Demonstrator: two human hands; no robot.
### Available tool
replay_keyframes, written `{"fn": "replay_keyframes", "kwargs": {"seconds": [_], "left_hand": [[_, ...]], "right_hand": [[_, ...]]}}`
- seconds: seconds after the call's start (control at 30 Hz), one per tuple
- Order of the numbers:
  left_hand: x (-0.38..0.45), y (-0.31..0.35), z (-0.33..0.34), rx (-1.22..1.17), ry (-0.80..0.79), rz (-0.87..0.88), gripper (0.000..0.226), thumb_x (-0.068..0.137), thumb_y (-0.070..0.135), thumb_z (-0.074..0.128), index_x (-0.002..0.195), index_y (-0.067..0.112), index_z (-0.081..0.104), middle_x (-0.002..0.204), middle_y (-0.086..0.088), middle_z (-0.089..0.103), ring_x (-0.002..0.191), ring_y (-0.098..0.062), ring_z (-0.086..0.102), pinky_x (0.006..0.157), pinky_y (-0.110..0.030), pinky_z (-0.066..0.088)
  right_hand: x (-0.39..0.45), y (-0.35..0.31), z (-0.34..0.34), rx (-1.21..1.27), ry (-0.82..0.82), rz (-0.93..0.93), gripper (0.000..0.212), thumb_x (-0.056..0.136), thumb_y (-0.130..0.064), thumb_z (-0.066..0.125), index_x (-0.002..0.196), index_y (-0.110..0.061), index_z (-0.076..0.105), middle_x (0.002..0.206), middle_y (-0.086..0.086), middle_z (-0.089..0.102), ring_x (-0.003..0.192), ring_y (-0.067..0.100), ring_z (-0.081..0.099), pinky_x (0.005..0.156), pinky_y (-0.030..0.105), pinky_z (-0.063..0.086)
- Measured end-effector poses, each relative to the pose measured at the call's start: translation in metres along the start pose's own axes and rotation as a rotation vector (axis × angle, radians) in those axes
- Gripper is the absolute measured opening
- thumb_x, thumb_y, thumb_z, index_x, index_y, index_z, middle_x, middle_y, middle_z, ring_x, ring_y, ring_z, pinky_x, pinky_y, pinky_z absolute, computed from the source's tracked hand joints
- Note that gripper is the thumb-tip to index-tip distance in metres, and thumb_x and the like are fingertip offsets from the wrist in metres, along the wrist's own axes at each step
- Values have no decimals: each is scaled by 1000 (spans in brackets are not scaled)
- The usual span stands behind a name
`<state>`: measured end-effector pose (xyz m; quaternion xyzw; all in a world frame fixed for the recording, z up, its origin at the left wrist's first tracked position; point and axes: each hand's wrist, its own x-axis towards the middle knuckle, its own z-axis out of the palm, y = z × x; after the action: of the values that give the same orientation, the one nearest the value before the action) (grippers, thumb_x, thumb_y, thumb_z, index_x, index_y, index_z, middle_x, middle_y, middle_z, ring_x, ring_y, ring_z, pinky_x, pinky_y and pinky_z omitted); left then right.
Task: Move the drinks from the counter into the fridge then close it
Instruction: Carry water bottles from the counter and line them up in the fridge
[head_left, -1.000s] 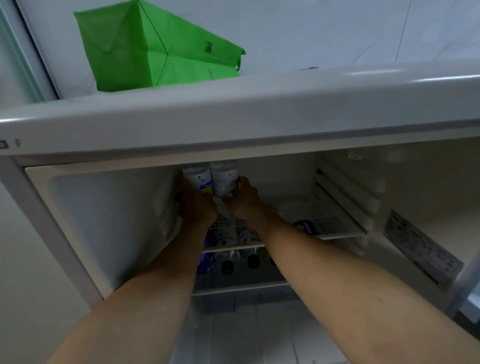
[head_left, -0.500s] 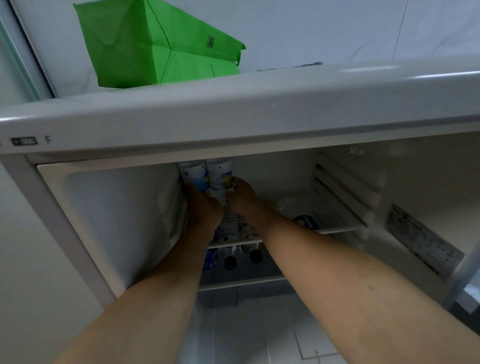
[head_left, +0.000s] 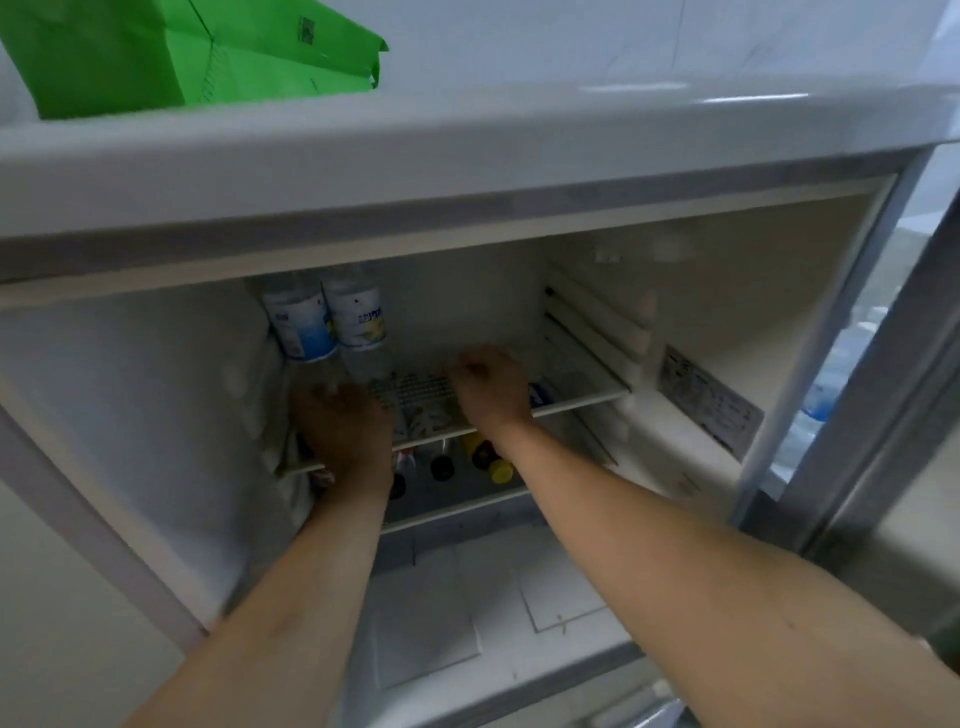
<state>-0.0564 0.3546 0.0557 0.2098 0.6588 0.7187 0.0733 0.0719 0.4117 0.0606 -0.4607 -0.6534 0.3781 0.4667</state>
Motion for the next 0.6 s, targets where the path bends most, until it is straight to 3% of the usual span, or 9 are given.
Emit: {"fn": "replay_keyframes", "kwargs": {"seconds": [0.13,0.27,0.37,0.43,0.5,0.6], "left_hand": [[-36,14,-12,54,-5,85,33,99,16,50,125,-2,50,121,-23,59,106,-32,57,81,-24,37],[-90,33,-20,-8,-118,325,15,98,8,50,112,12,50,109,-9,53,94,-9,49,83,-13,42],[-146,43,-22,-56,-284,435,29,98,12,53,127,10,49,107,4,55,89,6,52,78,-1,41],[-185,41,-24,-59,-393,487,32,98,14,55,129,11,48,101,11,56,88,6,57,75,-4,44],[-226,30,-29,-43,-481,489,29,99,17,54,128,17,47,100,18,55,84,-1,59,71,-13,49],[-289,3,-42,13,-604,482,27,99,20,54,124,27,47,98,29,55,82,-5,60,69,-17,50]], "right_hand": [[-27,6,-25,112,81,2,15,94,-35,60,93,-23,69,86,-16,67,82,1,62,64,14,46],[-60,15,-65,127,100,41,18,92,-43,60,90,-26,66,81,-19,62,76,-5,57,64,23,44],[-99,26,-106,108,95,69,17,93,-44,60,93,-28,64,82,-17,60,78,-3,56,67,21,43],[-130,35,-136,115,106,73,15,93,-44,60,96,-30,65,85,-16,63,82,0,59,70,19,44],[-165,47,-167,131,136,92,14,93,-43,61,94,-30,65,77,-18,60,74,-2,57,68,17,43],[-224,71,-211,209,193,141,9,90,-36,64,86,-28,64,67,-16,59,64,-1,55,68,27,51]]}}
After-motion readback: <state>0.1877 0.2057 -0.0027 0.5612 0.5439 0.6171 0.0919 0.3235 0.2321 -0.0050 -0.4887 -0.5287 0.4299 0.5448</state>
